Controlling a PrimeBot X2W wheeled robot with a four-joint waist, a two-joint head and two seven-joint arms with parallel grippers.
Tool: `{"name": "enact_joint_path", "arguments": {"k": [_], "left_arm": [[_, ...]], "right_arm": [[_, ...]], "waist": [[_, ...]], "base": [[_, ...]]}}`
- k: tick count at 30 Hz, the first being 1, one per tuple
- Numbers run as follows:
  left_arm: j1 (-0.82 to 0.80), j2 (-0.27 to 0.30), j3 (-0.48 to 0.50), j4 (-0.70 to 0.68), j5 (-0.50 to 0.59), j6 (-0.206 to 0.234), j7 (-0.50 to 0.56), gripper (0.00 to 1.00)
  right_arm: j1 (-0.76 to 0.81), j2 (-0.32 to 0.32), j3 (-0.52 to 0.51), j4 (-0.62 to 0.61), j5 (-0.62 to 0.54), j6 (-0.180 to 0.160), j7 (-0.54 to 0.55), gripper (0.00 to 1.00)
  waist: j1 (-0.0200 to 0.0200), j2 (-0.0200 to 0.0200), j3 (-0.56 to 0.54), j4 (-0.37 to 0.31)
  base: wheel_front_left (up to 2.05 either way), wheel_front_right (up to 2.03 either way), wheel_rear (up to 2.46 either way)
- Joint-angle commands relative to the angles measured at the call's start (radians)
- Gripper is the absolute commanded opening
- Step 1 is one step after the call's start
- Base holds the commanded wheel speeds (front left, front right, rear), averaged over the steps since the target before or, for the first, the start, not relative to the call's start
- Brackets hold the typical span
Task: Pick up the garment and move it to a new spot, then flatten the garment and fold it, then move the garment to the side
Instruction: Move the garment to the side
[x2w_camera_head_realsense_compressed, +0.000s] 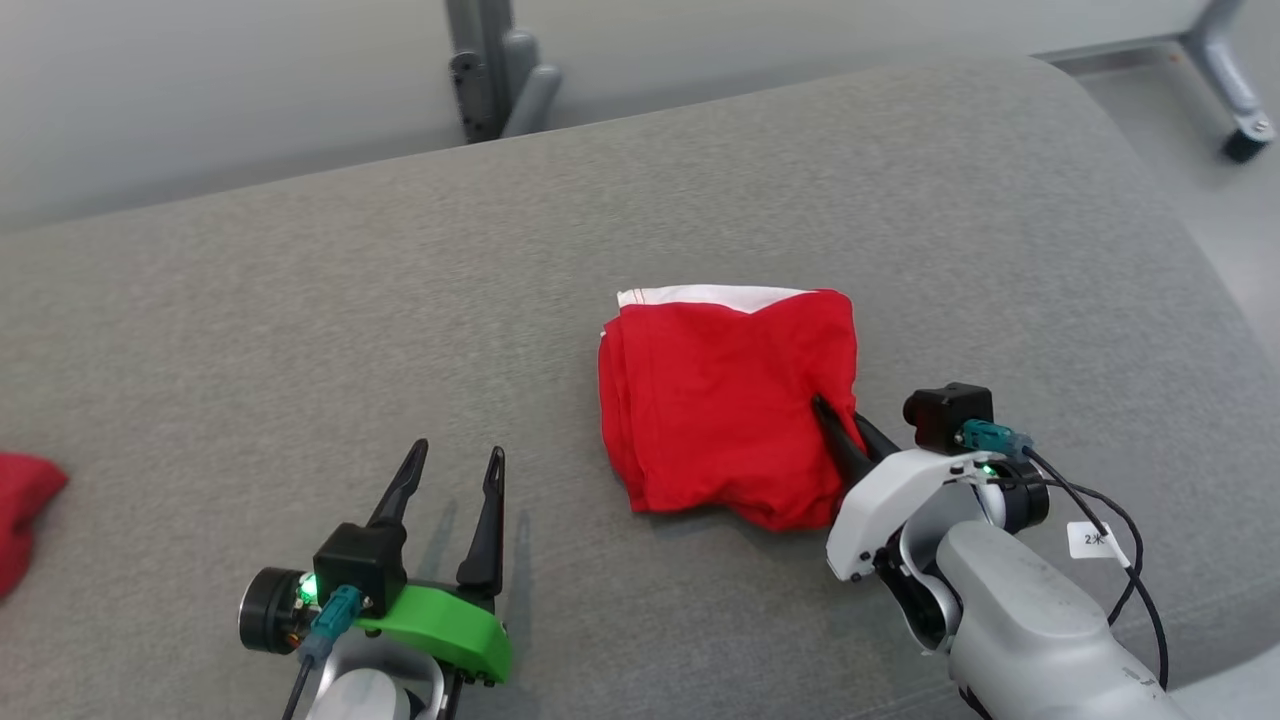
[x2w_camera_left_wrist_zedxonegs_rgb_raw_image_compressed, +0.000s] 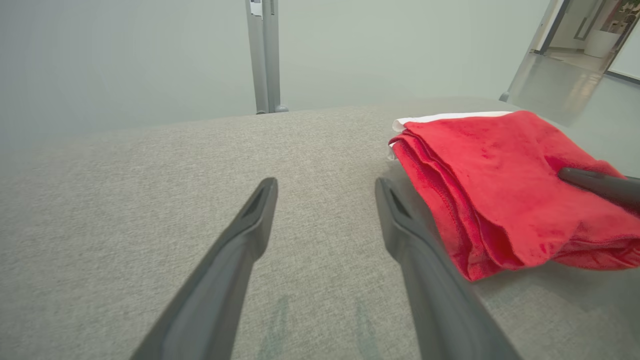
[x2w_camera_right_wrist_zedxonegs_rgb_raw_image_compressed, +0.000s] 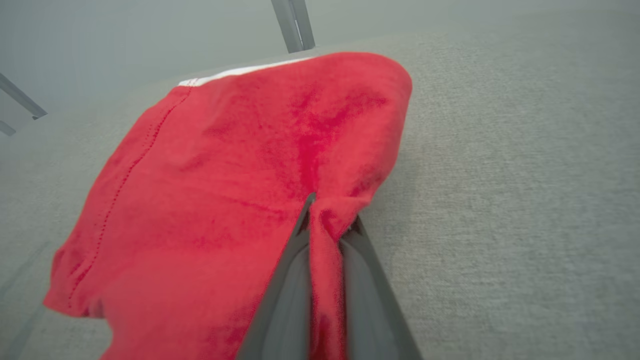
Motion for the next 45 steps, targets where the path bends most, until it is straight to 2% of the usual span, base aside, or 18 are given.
{"name": "enact_joint_path", "arguments": {"k": [1, 6, 11, 15, 19, 25, 29, 30, 31, 36, 39, 43, 45], "left_arm": [[-0.012, 0.004, -0.001, 0.0, 0.003, -0.006, 0.001, 1.0], [-0.042, 0.004, -0.009, 0.008, 0.019, -0.013, 0.001, 1.0], [-0.077, 0.005, -0.02, 0.022, 0.038, -0.021, 0.001, 1.0], [-0.121, 0.006, -0.027, 0.03, 0.074, -0.03, 0.001, 1.0], [-0.161, 0.019, -0.029, 0.026, 0.108, -0.038, 0.001, 1.0], [-0.206, 0.028, -0.027, 0.003, 0.138, -0.041, 0.001, 1.0], [-0.214, 0.029, -0.023, -0.018, 0.146, -0.036, 0.001, 1.0], [-0.212, 0.028, -0.022, -0.022, 0.146, -0.034, 0.001, 1.0], [-0.211, 0.026, -0.02, -0.026, 0.145, -0.031, 0.001, 1.0], [-0.194, 0.022, -0.014, -0.029, 0.139, -0.031, 0.001, 1.0], [-0.185, 0.016, -0.013, -0.026, 0.133, -0.03, 0.001, 1.0], [-0.179, 0.014, -0.015, -0.029, 0.12, -0.03, 0.001, 1.0], [-0.174, 0.011, -0.017, -0.029, 0.112, -0.029, 0.001, 1.0]], "right_arm": [[0.011, 0.001, 0.003, -0.008, 0.008, -0.001, -0.003, 0.0], [0.015, -0.004, 0.018, -0.043, 0.013, -0.001, -0.003, 0.0], [-0.041, -0.02, 0.062, -0.05, -0.027, -0.001, -0.003, 0.0], [-0.124, -0.061, 0.069, -0.016, -0.06, -0.001, -0.003, 0.0], [-0.247, -0.113, 0.03, 0.061, -0.074, -0.001, -0.003, 0.0], [-0.415, -0.237, -0.066, 0.264, -0.115, -0.001, -0.003, 0.0], [-0.477, -0.334, -0.159, 0.366, -0.153, -0.001, -0.003, 0.0], [-0.487, -0.366, -0.191, 0.383, -0.163, -0.001, -0.003, 0.37], [-0.494, -0.388, -0.224, 0.392, -0.173, -0.001, -0.003, 1.0], [-0.481, -0.434, -0.358, 0.399, -0.232, -0.001, -0.003, 1.0], [-0.443, -0.464, -0.453, 0.408, -0.304, -0.001, -0.003, 1.0], [-0.405, -0.477, -0.592, 0.356, -0.425, -0.001, -0.003, 1.0], [-0.364, -0.489, -0.7, 0.321, -0.49, -0.001, -0.003, 1.0]], "waist": [[0.0, -0.0001, 0.002, -0.233], [0.0, -0.0001, 0.046, -0.291], [0.0, -0.0001, 0.105, -0.261], [0.0, -0.0001, 0.183, -0.19], [0.0, -0.0001, 0.269, -0.097], [0.0, -0.0001, 0.369, 0.036], [0.0, -0.0001, 0.402, 0.098], [0.0, -0.0001, 0.406, 0.109], [0.0, -0.0001, 0.408, 0.117], [0.0, -0.0001, 0.398, 0.126], [0.0, -0.0001, 0.374, 0.121], [0.0, -0.0001, 0.335, 0.116], [0.0, -0.0001, 0.312, 0.115]], "base": [[0.0, 0.0, 0.0], [0.0, 0.0, 0.0], [0.0, 0.0, 0.0], [0.0, 0.0, 0.0], [0.0, 0.0, 0.0], [0.0, 0.0, 0.0], [0.0, 0.0, 0.0], [0.0, 0.0, 0.0], [0.0, 0.0, 0.0], [0.0, 0.0, 0.0], [0.0, 0.0, 0.0], [0.0, 0.0, 0.0], [0.0, 0.0, 0.0]]}}
